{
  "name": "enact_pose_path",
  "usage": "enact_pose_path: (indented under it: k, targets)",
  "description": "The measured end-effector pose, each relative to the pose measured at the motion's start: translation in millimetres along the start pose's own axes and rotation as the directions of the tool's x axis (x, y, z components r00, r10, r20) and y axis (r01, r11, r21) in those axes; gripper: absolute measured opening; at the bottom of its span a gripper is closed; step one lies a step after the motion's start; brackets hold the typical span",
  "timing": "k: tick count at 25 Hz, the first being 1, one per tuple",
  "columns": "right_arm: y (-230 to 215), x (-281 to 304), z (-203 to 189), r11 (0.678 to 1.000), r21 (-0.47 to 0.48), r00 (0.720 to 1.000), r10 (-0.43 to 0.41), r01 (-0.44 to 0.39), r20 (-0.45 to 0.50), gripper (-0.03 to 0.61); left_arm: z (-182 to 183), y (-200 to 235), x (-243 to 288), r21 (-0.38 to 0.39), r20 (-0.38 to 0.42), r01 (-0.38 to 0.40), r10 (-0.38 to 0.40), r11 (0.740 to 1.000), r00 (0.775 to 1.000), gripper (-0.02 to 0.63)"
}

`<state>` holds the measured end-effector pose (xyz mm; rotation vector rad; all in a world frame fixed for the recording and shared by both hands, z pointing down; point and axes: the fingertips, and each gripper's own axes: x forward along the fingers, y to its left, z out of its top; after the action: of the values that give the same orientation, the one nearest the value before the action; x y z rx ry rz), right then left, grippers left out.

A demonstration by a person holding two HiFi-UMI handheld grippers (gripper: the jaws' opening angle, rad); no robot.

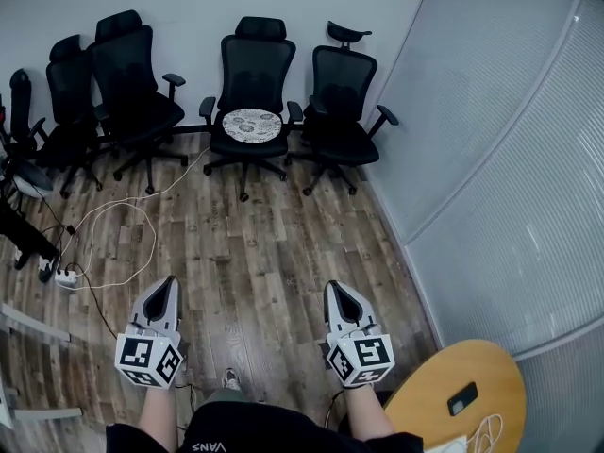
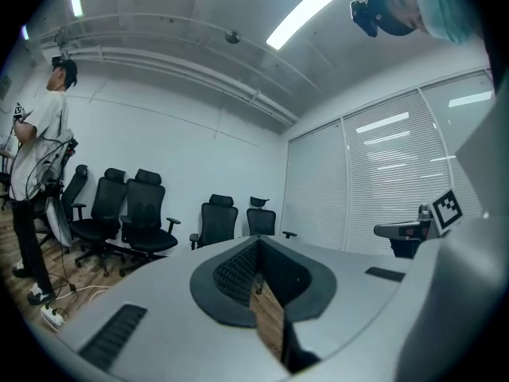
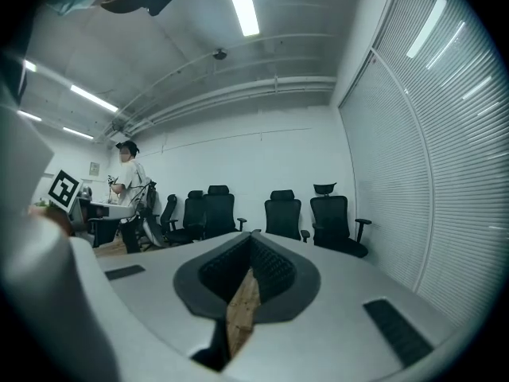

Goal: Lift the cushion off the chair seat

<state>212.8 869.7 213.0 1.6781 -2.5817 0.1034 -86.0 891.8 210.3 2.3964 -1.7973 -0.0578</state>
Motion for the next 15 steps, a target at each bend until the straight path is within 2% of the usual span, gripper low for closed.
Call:
enact_pose_path:
  k: [15]
  targets:
    - [7, 91, 5, 0.999, 0.001, 0.999, -0.034, 0.034, 0.009, 0.016, 4, 63, 70, -0.002, -0.006, 0.035, -0.035, 0.999, 0.999, 0.009]
